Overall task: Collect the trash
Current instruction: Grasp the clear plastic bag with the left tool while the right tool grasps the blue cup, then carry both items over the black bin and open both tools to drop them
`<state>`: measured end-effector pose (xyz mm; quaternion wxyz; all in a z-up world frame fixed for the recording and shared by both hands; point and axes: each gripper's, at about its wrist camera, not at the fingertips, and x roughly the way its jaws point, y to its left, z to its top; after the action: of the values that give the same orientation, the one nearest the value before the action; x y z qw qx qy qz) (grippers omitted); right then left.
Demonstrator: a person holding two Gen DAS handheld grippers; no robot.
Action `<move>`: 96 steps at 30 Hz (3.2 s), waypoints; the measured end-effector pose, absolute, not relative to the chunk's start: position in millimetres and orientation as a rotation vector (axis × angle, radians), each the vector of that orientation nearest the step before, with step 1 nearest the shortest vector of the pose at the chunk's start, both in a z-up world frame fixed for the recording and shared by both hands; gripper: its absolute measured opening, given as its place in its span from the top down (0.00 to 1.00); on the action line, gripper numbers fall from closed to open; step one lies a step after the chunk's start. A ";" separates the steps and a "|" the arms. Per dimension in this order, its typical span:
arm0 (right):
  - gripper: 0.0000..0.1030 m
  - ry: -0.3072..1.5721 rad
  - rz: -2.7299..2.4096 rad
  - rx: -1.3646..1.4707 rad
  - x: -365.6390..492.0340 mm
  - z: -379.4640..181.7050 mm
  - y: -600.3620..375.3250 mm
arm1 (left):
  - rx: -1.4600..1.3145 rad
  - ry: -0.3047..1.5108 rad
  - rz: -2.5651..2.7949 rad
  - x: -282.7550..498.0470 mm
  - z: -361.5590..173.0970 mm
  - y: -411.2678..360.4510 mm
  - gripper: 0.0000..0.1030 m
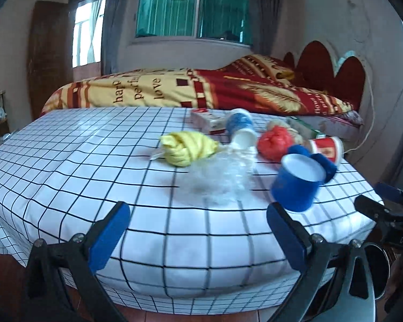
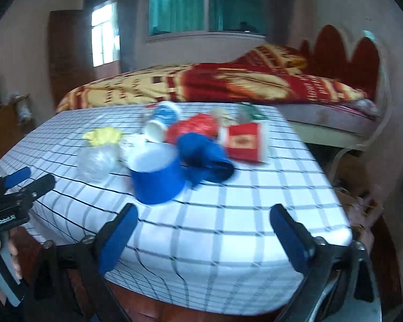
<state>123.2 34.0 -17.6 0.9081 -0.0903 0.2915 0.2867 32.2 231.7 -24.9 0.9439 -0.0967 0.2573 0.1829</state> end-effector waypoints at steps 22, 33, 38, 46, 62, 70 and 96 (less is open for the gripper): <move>0.26 0.619 0.805 -0.315 194.9 -44.4 112.7 | -0.247 0.599 0.194 117.1 -50.2 255.3 0.22; 0.27 0.547 0.840 -0.261 167.1 -15.1 96.8 | -0.240 0.563 0.141 94.2 -32.4 242.8 0.55; 0.27 0.507 0.817 -0.249 148.5 2.0 71.9 | -0.213 0.538 0.122 86.7 -12.3 224.7 0.55; 0.27 0.464 0.711 -0.221 130.2 28.5 3.1 | -0.164 0.515 0.017 78.6 2.6 175.6 0.55; 0.27 0.502 0.370 -0.099 121.2 23.4 -177.2 | -0.060 0.530 -0.280 97.8 3.5 38.7 0.55; 0.27 0.536 0.241 -0.053 107.7 7.3 -248.3 | -0.010 0.554 -0.429 103.0 -4.0 -32.0 0.55; 0.26 0.772 0.146 0.034 108.8 -120.3 -368.5 | 0.080 0.807 -0.684 138.1 -119.4 -186.7 0.51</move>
<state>108.8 -368.5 -120.3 0.9236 0.0166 0.3762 0.0710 138.1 -186.7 -119.4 0.8627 0.0381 0.3848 -0.3260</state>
